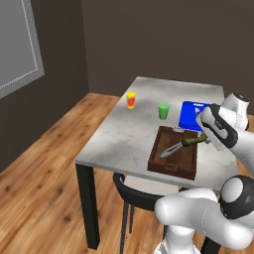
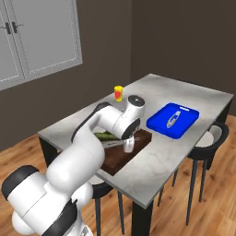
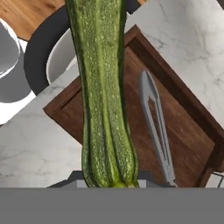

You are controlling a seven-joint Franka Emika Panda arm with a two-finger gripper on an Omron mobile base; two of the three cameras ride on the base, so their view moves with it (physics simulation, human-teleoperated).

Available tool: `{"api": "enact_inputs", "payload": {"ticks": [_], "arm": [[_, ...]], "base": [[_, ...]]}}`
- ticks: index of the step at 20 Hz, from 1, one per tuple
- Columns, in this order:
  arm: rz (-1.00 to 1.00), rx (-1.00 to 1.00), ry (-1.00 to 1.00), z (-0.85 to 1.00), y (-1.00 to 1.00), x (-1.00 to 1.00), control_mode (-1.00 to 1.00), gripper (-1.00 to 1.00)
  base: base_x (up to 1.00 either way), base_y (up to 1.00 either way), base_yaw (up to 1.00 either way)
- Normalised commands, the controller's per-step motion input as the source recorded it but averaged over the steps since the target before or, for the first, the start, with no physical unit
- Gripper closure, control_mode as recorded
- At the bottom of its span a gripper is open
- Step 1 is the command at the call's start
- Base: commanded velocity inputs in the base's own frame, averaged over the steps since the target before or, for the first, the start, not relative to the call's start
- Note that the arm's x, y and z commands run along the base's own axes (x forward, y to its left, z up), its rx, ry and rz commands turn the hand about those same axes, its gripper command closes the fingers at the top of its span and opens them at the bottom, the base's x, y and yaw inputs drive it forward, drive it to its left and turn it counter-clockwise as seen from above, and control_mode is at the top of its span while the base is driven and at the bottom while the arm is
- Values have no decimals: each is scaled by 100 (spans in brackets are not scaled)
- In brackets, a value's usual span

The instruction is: Gather the cucumber and squash from the fridge and place them on a tray on the dining counter. Then gather the steak and chicken drumstick from the fridge and place them on the other tray.

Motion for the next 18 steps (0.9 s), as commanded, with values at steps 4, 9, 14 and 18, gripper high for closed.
{"api": "enact_inputs", "payload": {"ticks": [4,9,14,18], "arm": [[0,-12,0,0,-4,0,-100,100],[0,-10,0,0,0,0,-100,100],[0,-1,-1,-6,0,-7,-100,100],[0,0,0,-6,2,-9,-100,100]], "base": [[0,0,0],[0,0,0],[0,0,0],[0,0,0]]}}
